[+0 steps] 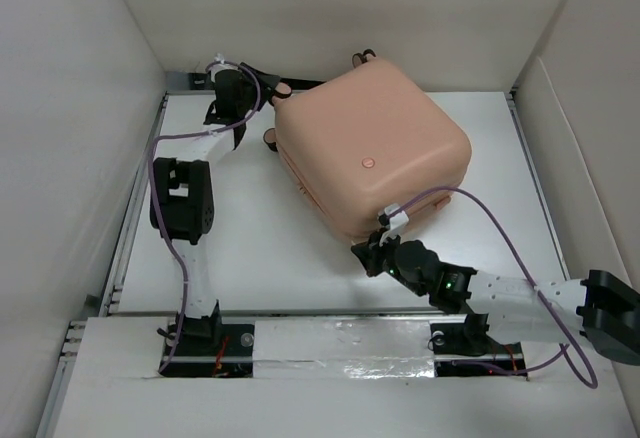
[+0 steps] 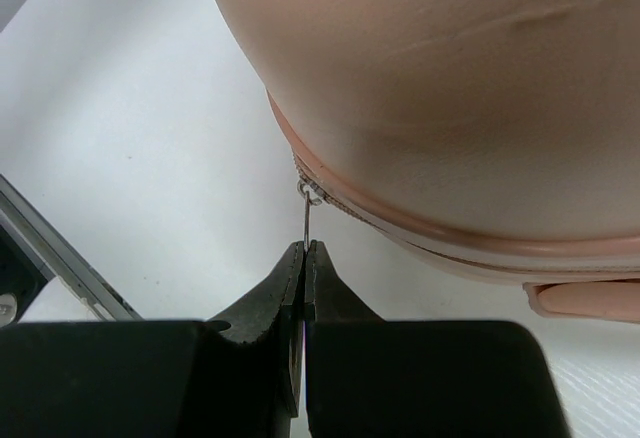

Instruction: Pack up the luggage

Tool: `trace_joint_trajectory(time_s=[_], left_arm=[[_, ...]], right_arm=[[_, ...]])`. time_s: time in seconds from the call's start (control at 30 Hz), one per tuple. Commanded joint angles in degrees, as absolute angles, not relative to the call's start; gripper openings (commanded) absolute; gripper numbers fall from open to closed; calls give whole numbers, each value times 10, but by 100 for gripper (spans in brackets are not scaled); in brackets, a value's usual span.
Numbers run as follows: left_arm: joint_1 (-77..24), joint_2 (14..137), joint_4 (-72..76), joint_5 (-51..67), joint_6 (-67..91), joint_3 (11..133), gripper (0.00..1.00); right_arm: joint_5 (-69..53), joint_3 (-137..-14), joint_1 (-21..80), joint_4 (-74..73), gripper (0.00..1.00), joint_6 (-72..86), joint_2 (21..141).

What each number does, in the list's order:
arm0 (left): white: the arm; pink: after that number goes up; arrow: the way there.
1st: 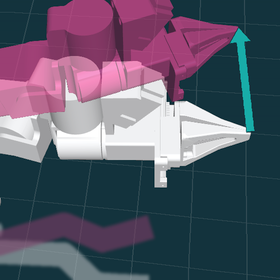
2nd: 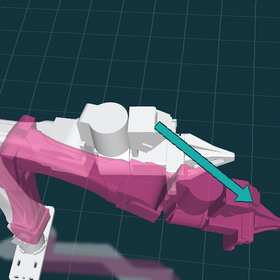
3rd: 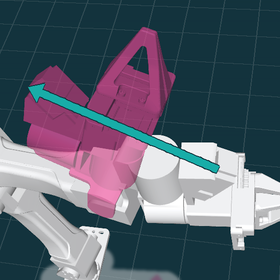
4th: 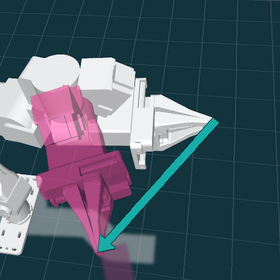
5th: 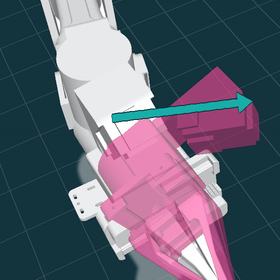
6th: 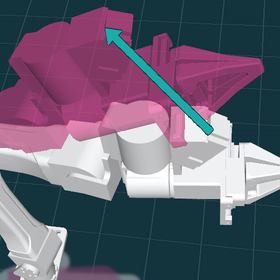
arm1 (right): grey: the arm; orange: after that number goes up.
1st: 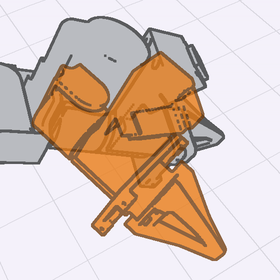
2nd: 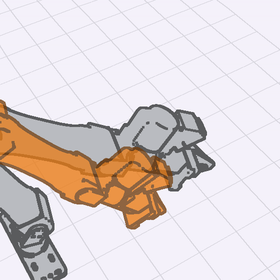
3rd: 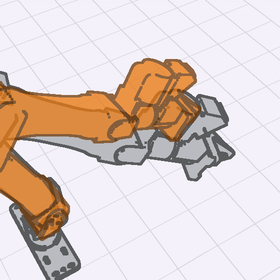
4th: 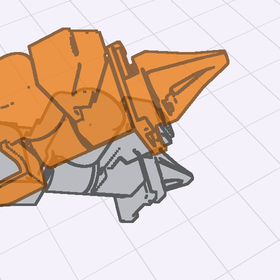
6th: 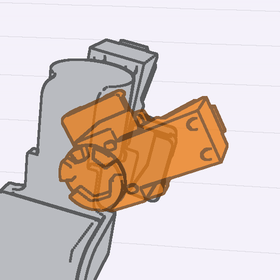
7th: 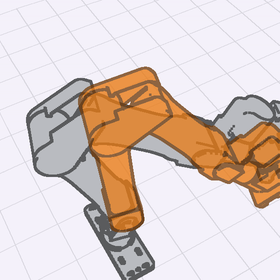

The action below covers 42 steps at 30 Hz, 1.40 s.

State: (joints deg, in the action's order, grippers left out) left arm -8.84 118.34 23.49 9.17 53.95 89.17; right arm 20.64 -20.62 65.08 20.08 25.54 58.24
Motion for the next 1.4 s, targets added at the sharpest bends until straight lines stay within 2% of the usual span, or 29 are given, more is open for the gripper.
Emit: trace_joint_trajectory(time_s=[0.0, 0.03, 0.07, 0.1, 0.27, 0.6, 0.73, 0.83, 0.93, 0.97, 1.0, 1.03, 1.13, 1.2, 1.23, 1.37], left_arm=[[-109, 1215, 258, 163, 572, 922, 37], [-109, 1221, 262, 168, 576, 925, 18], [-115, 1221, 268, 169, 579, 922, 6], [-115, 1215, 291, 158, 579, 900, 0], [-115, 1129, 394, 126, 566, 749, 0], [-96, 945, 604, 102, 555, 378, 0], [-101, 871, 618, 84, 536, 287, 0], [-101, 814, 619, 84, 532, 236, 0], [-106, 773, 553, 76, 507, 254, 0], [-106, 772, 539, 77, 497, 267, 3], [-106, 773, 501, 79, 481, 286, 18], [-106, 777, 484, 81, 477, 322, 55], [-112, 801, 452, 84, 480, 386, 86], [-112, 837, 419, 86, 482, 424, 92], [-112, 849, 411, 93, 485, 459, 99], [-112, 906, 388, 118, 490, 521, 99]], right_arm=[[163, -229, 667, 227, 0, 265, 577], [163, -229, 667, 227, 0, 266, 577], [163, -229, 662, 227, 0, 267, 577], [163, -229, 662, 228, 0, 267, 578], [139, -230, 636, 231, 0, 262, 566], [5, -214, 435, 190, 0, 222, 469], [-25, -218, 403, 170, 0, 204, 459], [11, -235, 385, 90, 0, 191, 440], [5, -236, 333, 29, 0, 177, 356], [3, -233, 322, 22, 0, 176, 332], [-28, -229, 305, 13, 0, 173, 311], [-36, -226, 299, -19, 0, 173, 286], [-84, -225, 292, -57, 0, 167, 279], [-102, -219, 292, -64, 0, 167, 285], [-103, -214, 299, -63, 0, 168, 285], [-101, -200, 310, -62, 0, 173, 278]])
